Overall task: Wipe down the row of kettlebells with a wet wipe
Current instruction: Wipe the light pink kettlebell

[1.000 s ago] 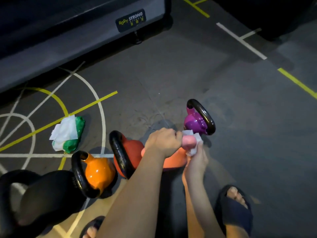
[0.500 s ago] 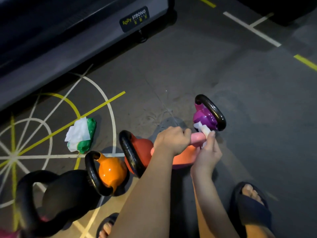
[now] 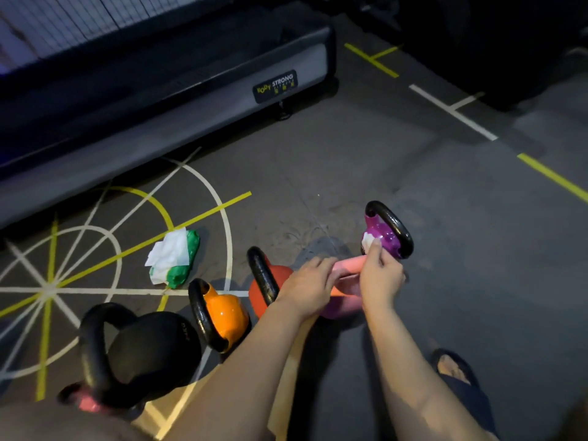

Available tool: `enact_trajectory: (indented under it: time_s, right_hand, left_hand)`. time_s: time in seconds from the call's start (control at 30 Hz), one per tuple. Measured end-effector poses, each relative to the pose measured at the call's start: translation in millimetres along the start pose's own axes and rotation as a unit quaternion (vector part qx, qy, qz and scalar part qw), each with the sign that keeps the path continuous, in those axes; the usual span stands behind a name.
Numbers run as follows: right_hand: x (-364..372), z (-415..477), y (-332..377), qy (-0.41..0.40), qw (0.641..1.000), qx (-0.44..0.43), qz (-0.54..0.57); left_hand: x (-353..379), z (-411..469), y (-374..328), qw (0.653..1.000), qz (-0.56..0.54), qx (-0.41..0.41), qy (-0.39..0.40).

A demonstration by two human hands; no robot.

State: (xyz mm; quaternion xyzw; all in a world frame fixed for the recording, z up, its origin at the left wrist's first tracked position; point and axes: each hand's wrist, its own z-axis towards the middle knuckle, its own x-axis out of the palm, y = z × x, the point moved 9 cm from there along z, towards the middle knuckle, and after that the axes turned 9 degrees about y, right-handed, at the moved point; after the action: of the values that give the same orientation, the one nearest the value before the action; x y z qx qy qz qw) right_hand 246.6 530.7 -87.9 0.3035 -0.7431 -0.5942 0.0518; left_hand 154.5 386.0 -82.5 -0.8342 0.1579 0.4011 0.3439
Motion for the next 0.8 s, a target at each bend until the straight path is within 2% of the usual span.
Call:
enact_trajectory:
  time_s: [0.13,0.2,0.3,0.37,0.43,0.47,0.57,0.67,0.8]
  right_hand:
    - [-5.5,-7.0,-5.0,0.087,0.986,-0.021,-0.139]
    - [-4.9,-0.7,3.0,0.143,0.962,-0.009,-0.230]
    - [11.2,-0.2,35.4,0.253,0.882,-0.042,-0.396]
    - [17.6,-7.8,49.8,0.311,0.823,-0.073,-0.469]
    - [16.4,-12.1,52.5,0.326,0.797,-0.081,-0.502]
    - [16.6,-12.3,48.2,0.324,0.801,-0.078,-0.498]
    - [19.3,-15.0,34.9,0.299,0.850,-0.053,-0.430]
    - [26.7,-20.1,29.7,0.294,0.839,-0.069,-0.453]
    - [23.2,-9.0,29.2,0.302,0.857,-0.101,-0.405]
  left_hand:
    - [1.0,-8.8,4.1,0.999,-0.030,-0.005,-0.015]
    - [1.2,-8.1,7.3,0.999,-0.037,-0.014,-0.016]
    - [-7.0,-5.1,6.2,1.000,-0.023,-0.012,0.008]
    - [-10.7,-5.3,5.1,1.000,-0.014,-0.014,0.018]
    - [-4.6,-5.2,6.6,0.999,-0.002,-0.019,0.036]
    - [3.1,-3.6,9.6,0.998,0.001,-0.028,0.052]
    - [20.5,5.0,14.0,0.992,0.038,-0.063,0.104]
    - [14.9,10.5,10.0,0.990,0.045,-0.056,0.123]
    - [13.1,5.6,8.5,0.990,0.050,-0.060,0.113]
